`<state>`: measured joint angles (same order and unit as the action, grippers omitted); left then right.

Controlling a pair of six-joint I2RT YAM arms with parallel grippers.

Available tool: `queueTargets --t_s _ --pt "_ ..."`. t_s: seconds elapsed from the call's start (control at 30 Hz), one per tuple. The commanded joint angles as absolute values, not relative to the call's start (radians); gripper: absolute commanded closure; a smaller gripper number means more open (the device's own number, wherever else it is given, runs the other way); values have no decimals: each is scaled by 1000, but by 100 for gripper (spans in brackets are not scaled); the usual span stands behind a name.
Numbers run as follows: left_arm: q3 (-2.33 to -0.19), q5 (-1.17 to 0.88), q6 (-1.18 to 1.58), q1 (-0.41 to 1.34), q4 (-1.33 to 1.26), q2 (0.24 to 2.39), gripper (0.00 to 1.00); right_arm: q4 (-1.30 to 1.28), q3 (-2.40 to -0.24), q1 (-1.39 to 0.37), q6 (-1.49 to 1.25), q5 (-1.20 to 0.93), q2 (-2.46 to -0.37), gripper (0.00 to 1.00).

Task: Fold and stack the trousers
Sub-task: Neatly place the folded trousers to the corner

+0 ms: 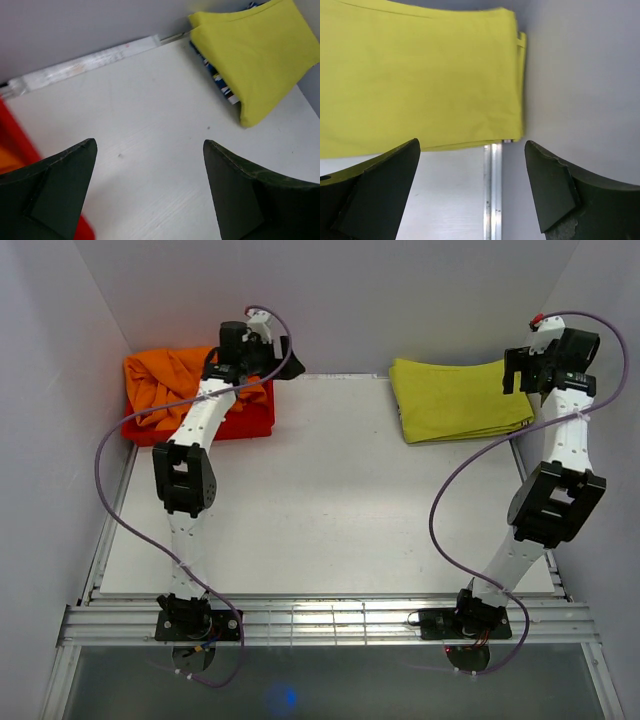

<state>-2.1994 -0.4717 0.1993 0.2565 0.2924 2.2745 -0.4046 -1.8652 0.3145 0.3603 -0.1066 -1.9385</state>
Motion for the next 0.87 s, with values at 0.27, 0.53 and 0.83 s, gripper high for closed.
queueTargets --t_s 0.27,0.53,0.83 --pt "-1832 -448 -60 35 845 1935 2 -842 -1511 308 439 -560 -1516 10" --pt "-1264 -439 -190 23 698 1569 2 -897 -1201 299 574 -443 -1295 10" --pt "-1134 -400 -193 23 690 1414 2 -904 -1124 290 563 -443 -1197 10"
